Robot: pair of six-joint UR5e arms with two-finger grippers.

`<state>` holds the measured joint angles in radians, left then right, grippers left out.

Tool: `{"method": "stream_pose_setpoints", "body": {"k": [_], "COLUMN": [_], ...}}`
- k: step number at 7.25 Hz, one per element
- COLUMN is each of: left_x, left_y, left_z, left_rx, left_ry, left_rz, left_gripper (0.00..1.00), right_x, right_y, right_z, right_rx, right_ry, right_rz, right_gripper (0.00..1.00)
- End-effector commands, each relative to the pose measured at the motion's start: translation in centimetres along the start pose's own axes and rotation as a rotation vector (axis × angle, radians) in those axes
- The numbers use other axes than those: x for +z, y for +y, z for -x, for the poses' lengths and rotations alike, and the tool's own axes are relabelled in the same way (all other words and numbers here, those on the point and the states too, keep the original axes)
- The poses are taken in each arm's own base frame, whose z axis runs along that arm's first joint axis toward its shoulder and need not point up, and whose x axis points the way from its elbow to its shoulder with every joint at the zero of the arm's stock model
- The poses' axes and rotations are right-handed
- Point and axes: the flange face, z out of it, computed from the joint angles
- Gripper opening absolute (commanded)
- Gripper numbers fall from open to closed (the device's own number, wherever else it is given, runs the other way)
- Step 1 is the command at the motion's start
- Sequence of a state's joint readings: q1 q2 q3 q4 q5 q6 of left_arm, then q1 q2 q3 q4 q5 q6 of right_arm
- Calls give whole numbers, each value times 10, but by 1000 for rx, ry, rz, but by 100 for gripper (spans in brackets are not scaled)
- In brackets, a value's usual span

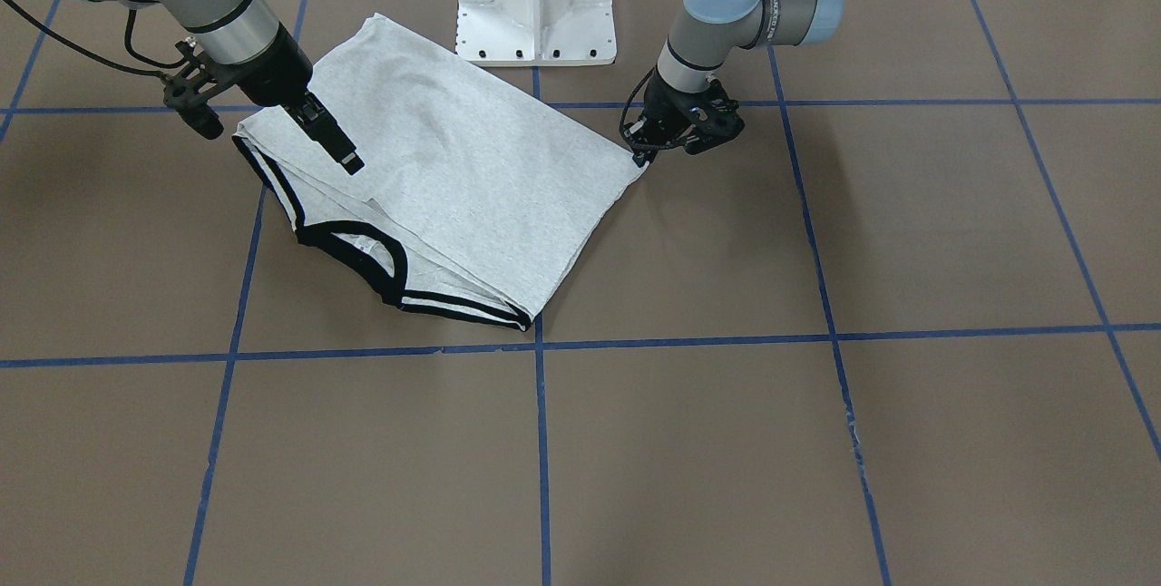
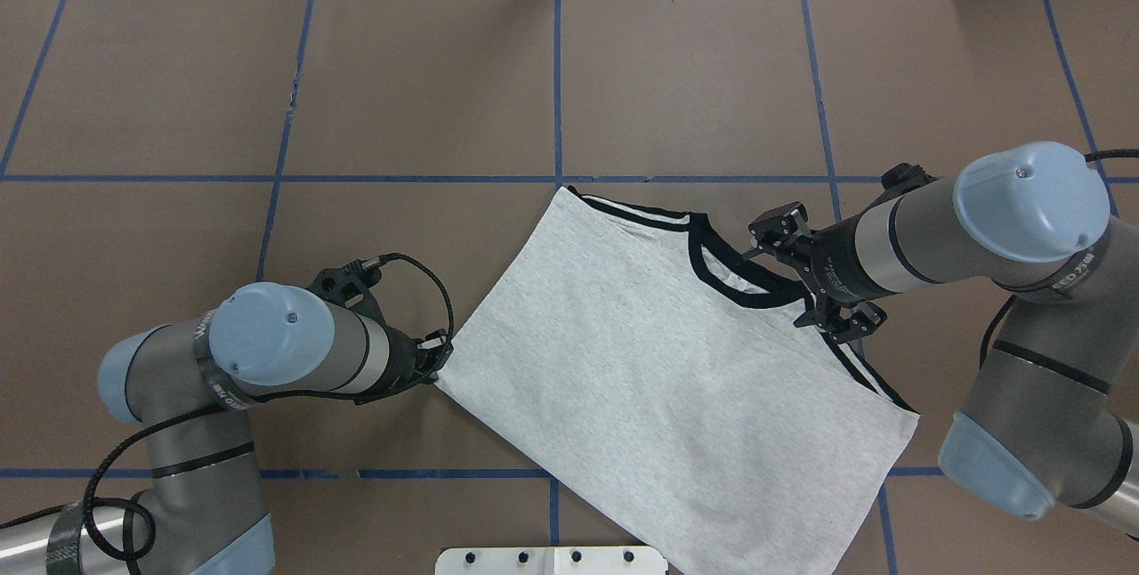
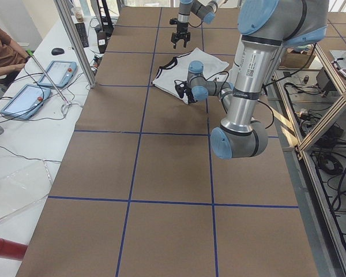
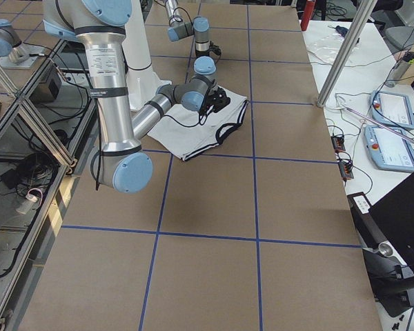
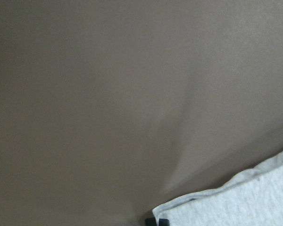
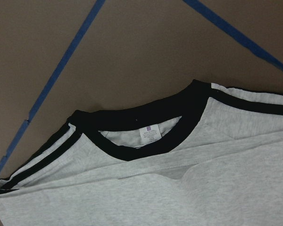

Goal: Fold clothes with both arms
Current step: 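Grasp the shirt with both grippers and turn it a quarter turn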

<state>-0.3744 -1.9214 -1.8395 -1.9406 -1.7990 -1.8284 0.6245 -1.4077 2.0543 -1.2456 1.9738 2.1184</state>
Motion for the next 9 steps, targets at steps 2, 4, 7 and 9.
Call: {"method": "stream_pose_setpoints", "body": {"k": [2,4,7,9], "left_x": [-46,-69,-57,-32], "left_y": [-83,-188,-304,-347], "left_z": [-15,-48,-127,-149], "left_rx": [183,231,203,244], "left_ry": [49,44,127,125], "left_rz": [-128,-273,-386,-416], "left_gripper": [0,0,0,0], "right_x": [5,21,50,71], "right_y": [-8,7,54,95], "right_z": [1,-8,-22,-46], "right_rx": [-4,-65,-145,-188], "right_ry": [-7,10,-12,33], "right_rz": [-37,-41,-92,-42], "right_gripper": [100,100,100,100]}}
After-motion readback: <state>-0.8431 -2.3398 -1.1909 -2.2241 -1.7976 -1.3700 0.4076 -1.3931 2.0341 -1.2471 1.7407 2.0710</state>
